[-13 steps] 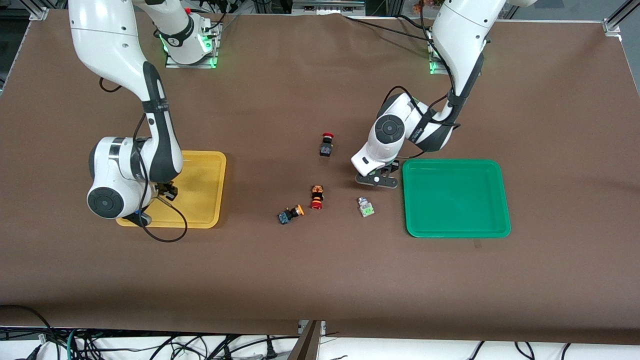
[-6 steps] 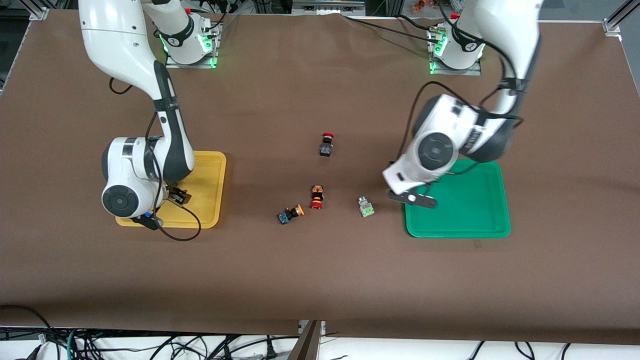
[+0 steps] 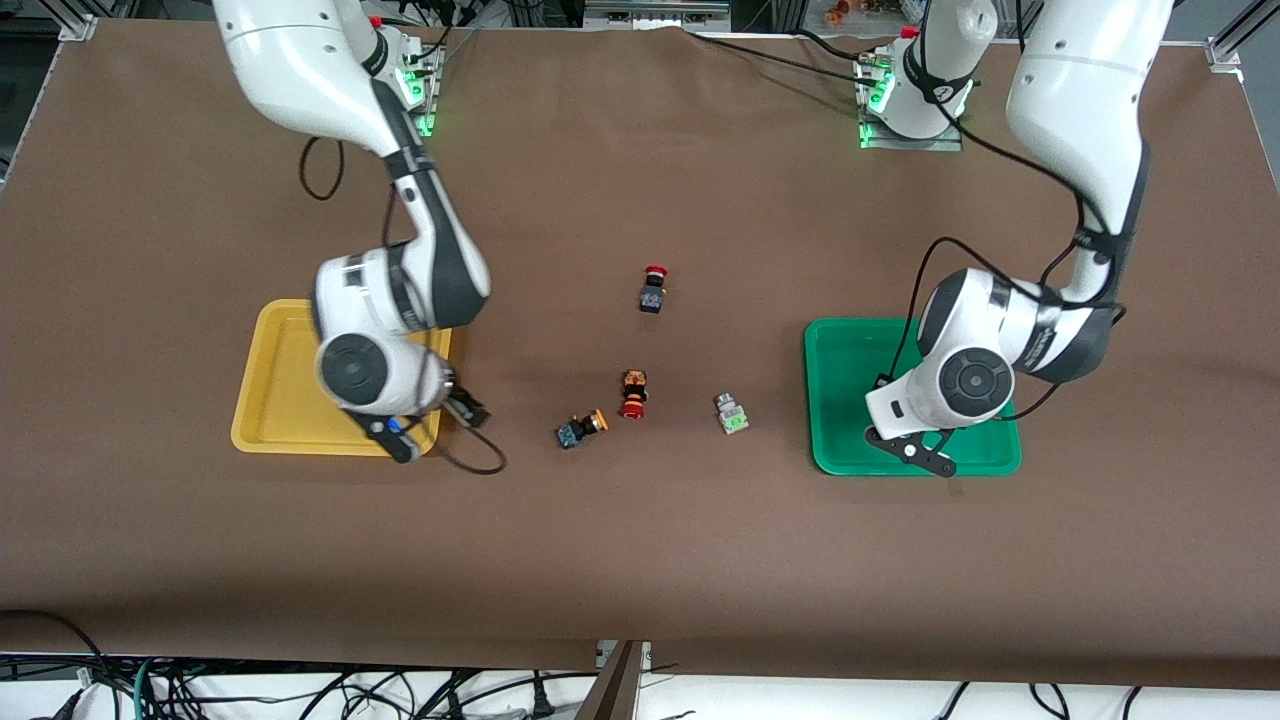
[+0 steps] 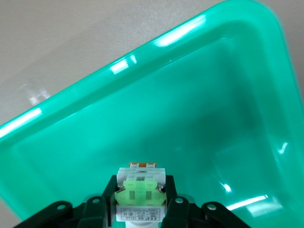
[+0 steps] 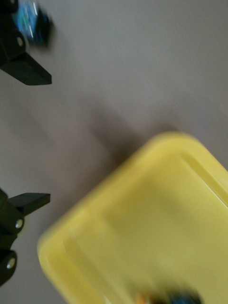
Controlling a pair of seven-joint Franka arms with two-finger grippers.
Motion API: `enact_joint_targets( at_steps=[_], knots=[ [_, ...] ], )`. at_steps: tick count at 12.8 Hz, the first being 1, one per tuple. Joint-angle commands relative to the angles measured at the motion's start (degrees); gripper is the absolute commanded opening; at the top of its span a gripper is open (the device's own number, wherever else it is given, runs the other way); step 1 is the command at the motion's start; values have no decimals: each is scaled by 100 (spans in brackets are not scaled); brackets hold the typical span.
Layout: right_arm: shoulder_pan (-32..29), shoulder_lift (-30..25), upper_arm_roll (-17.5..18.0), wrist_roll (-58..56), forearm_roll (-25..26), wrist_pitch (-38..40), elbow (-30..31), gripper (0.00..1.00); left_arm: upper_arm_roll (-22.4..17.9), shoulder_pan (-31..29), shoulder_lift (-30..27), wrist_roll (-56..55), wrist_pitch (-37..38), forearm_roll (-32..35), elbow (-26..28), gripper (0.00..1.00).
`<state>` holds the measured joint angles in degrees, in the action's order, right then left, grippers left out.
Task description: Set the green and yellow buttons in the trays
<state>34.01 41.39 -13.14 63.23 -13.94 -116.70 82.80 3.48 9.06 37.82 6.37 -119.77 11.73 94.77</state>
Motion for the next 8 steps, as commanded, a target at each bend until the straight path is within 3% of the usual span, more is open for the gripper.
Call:
enact_joint_targets(
  at_steps=[1, 4, 5, 8],
  knots=[
    [35, 351, 346, 1258, -65, -1149, -150, 100, 74, -63, -109, 66, -143, 155, 147, 99],
    [298, 834, 471, 1850, -47, -1994, -168, 100, 188, 68, -441, -4, 67, 49, -45, 100],
    [299, 905, 471, 1894, -73, -2354, -194, 100, 389, 156, -486, -161, 111, -47, -229, 100],
    [308, 1055, 488, 2105, -100, -2560, -484, 100, 522, 367, -373, -1084, 183, -705, -730, 100]
  ],
)
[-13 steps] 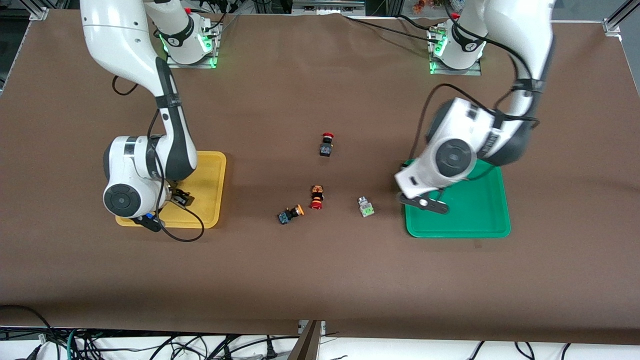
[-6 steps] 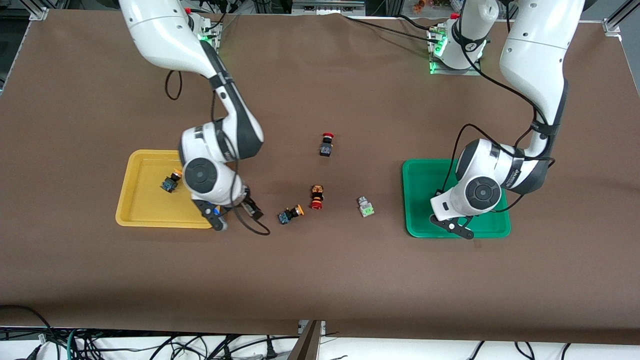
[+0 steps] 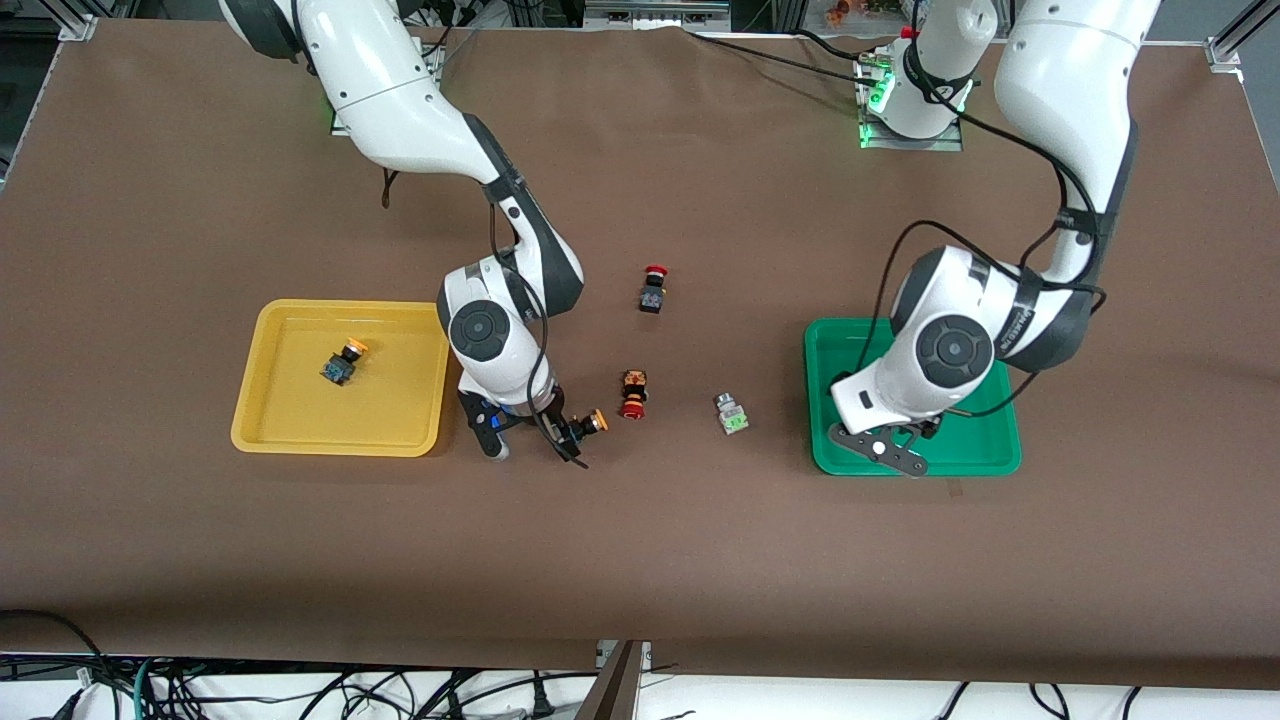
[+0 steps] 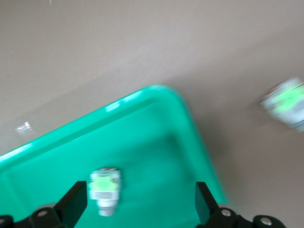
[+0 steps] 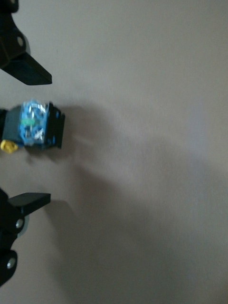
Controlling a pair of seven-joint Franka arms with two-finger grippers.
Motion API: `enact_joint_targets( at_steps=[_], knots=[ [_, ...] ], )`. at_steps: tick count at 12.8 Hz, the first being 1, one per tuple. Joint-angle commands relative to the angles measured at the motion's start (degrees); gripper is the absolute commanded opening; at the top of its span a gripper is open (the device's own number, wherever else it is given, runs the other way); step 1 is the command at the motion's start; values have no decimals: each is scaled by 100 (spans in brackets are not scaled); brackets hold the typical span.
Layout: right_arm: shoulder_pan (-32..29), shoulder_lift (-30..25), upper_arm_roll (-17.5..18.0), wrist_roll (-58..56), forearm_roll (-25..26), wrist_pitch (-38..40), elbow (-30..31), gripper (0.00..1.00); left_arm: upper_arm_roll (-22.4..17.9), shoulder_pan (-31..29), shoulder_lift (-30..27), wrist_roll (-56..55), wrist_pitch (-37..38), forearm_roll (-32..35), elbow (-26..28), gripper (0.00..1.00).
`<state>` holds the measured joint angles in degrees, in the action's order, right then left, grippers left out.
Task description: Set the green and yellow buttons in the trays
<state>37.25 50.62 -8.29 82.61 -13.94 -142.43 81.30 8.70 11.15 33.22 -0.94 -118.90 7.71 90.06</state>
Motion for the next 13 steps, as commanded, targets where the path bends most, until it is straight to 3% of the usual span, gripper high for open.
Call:
enact_joint_targets(
  at_steps=[1, 3, 5, 6, 7, 8, 11, 12, 13],
  knots=[
    [-8, 298, 3, 334, -100, -4, -499, 100, 0, 369, 314, -372, 8, -366, -496, 100],
    [53, 615, 3, 388, -74, -4, -694, 100, 0, 817, 797, -939, -333, -367, -910, 100],
    [107, 669, 3, 327, -30, 13, -668, 100, -61, 1221, 1054, -2395, -1316, -245, -737, 100],
    [107, 660, -6, 353, -29, 57, -668, 89, -105, 1336, 1212, -2855, -1425, -166, -657, 100],
    [107, 590, -41, 309, -21, 92, -677, 26, -140, 1433, 1335, -2964, -1426, 209, -674, 100],
    [81, 503, -76, 283, 40, 223, -686, 0, -140, 1425, 1397, -3017, -1504, 587, -683, 100],
    [-16, 152, -305, -171, 419, 1443, -756, 0, -140, 1443, 1643, -3780, -2058, 679, -595, 100],
    [-138, 37, -305, -583, 367, 1759, -756, 0, -140, 1434, 1644, -3791, -2059, 670, -595, 87],
    [-270, -86, -305, -918, 349, 2154, -756, 0, -132, 1399, 1635, -3800, -2050, 653, -586, 44]
  ],
)
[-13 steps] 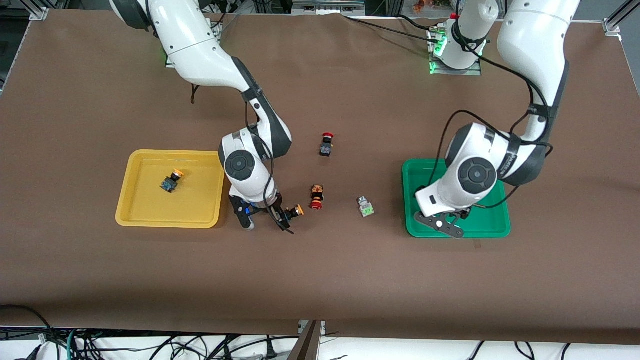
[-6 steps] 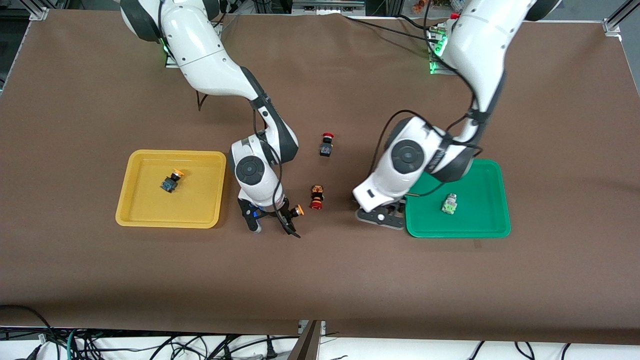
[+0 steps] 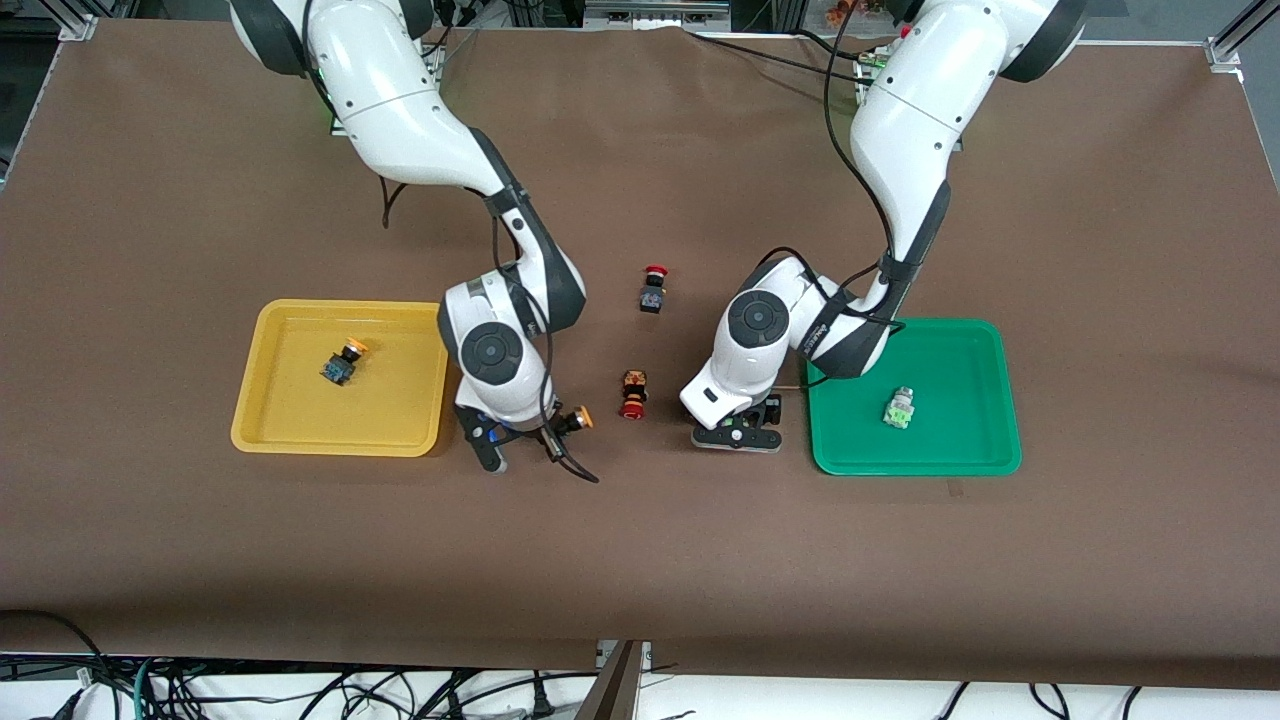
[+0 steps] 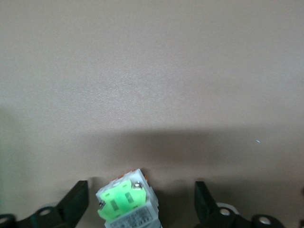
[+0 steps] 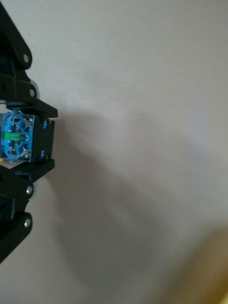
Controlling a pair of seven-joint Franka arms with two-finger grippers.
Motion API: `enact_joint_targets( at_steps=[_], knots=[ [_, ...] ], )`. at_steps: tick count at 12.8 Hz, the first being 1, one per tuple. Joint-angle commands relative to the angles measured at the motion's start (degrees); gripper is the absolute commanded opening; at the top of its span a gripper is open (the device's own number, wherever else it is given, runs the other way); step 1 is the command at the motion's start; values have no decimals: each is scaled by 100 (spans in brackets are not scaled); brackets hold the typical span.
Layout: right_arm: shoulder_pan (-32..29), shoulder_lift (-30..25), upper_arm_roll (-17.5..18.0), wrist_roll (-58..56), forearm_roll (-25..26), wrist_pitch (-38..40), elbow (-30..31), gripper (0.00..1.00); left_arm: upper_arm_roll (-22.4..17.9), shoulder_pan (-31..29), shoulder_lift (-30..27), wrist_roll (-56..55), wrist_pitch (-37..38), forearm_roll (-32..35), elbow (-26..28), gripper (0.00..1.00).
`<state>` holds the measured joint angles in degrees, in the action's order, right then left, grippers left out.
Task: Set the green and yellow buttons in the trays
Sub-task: 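Place the black button in the yellow tray while the left gripper places green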
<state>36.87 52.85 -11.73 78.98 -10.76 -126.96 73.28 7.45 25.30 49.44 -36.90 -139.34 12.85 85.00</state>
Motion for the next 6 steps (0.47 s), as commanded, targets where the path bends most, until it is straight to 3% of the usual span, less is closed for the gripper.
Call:
enact_joint_targets(
  at_steps=[1, 3, 6],
  knots=[
    [-389, -415, 48, -785, 22, 959, 46, 0, -6, -34, 4, -186, 29, 139, -80, 26],
    [-600, -591, 39, -1303, 30, 1461, 46, 0, 2, -104, -101, -142, 239, 139, -80, 17],
    [-830, -872, -179, -2866, 83, 3041, 168, 0, 55, -236, -539, -46, 1424, 113, -238, 17]
  ],
)
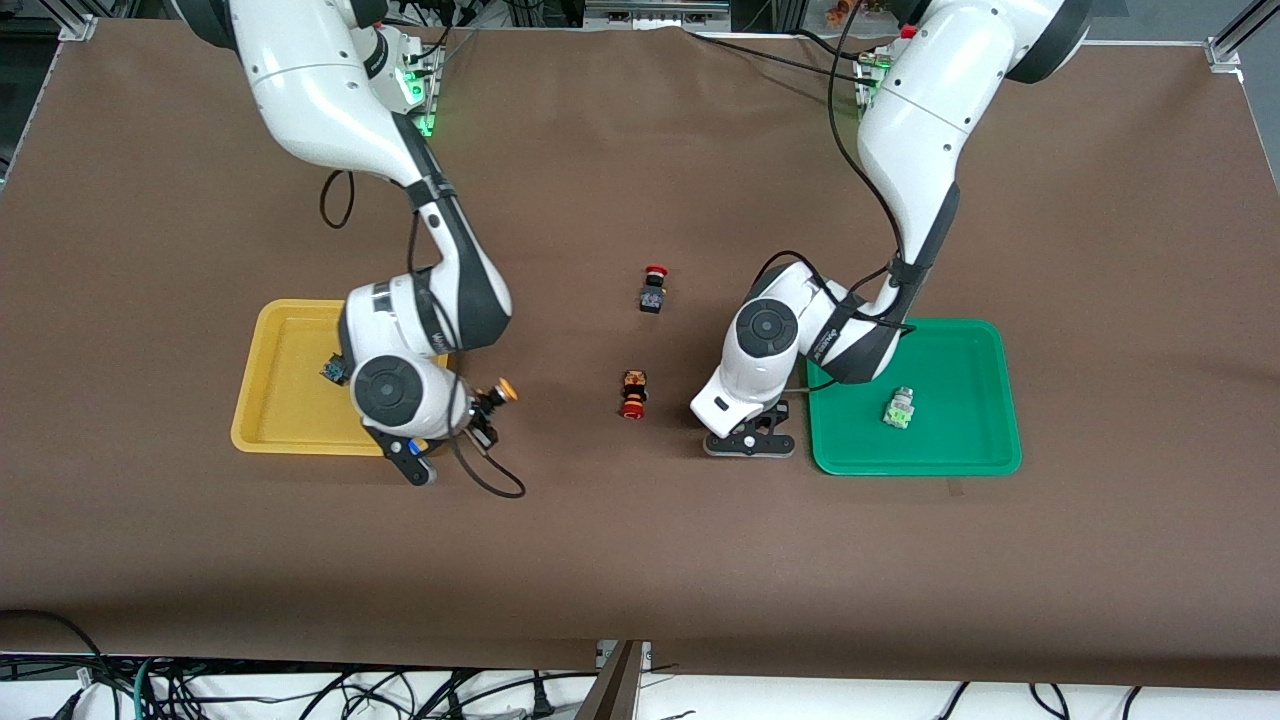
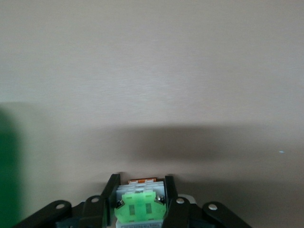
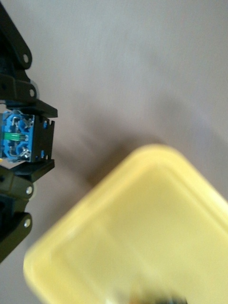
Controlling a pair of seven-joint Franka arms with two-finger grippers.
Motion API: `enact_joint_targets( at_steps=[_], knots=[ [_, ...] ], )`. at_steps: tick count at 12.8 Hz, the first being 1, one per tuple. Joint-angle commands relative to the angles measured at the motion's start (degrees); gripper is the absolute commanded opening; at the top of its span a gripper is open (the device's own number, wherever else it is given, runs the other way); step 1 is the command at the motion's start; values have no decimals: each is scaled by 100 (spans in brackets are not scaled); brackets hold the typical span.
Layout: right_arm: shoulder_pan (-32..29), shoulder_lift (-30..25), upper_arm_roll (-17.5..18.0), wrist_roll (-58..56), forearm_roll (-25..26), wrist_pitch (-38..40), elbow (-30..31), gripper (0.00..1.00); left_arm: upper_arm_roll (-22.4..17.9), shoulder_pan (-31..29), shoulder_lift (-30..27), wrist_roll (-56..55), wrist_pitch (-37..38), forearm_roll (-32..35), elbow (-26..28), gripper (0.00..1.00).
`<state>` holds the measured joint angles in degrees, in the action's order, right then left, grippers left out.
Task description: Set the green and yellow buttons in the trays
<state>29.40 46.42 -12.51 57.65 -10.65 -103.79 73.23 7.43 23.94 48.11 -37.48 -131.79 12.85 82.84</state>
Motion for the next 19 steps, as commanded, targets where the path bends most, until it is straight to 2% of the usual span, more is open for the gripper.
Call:
enact_joint_targets(
  at_steps=[1, 4, 5, 6, 9, 11, 12, 14, 15, 16, 17, 19],
  knots=[
    [-75, -316, -259, -1025, 116, 876, 409, 0, 57, -169, -565, 257, 968, 113, -31, 17],
    [-75, -870, -470, -2061, 345, 327, 1769, 0, 39, -617, -856, 1555, 1690, 104, -31, 18],
    [-92, -854, -515, -2187, 292, 37, 1913, 18, 39, -775, -874, 1995, 1875, 113, -14, 19],
    [-92, -810, -515, -2206, 309, -53, 1888, 99, 30, -898, -874, 2434, 1946, 121, 65, 19],
    [-110, -871, -515, -2311, 292, 156, 1363, 100, 13, -1749, -839, 4111, 2017, 209, 197, 21],
    [-180, -897, -664, -2634, 292, 804, 731, 100, 22, -2251, -804, 4984, 1921, 209, 328, 23],
    [-198, -1045, -813, -2967, 283, 1164, 510, 100, 22, -2384, -812, 5153, 1738, 209, 512, 23],
    [-206, -1668, -1121, -3618, 266, 1387, 586, 100, 22, -2621, -917, 5251, 1054, 218, 1144, 27],
    [-224, -2028, -1270, -4004, 265, 1535, 691, 100, 22, -2709, -1057, 5356, 781, 218, 1425, 38],
    [-276, -2353, -1419, -4617, 257, 1676, 832, 100, 30, -2701, -1189, 5348, 717, 209, 1576, 93],
    [-285, -2704, -1595, -5223, 257, 1747, 1068, 100, 39, -2710, -1312, 5357, 812, 209, 1595, 100],
    [-286, -3460, -1789, -6043, 370, 1582, 1822, 100, 57, -2675, -1716, 5331, 1303, 148, 1534, 100]
  ],
)
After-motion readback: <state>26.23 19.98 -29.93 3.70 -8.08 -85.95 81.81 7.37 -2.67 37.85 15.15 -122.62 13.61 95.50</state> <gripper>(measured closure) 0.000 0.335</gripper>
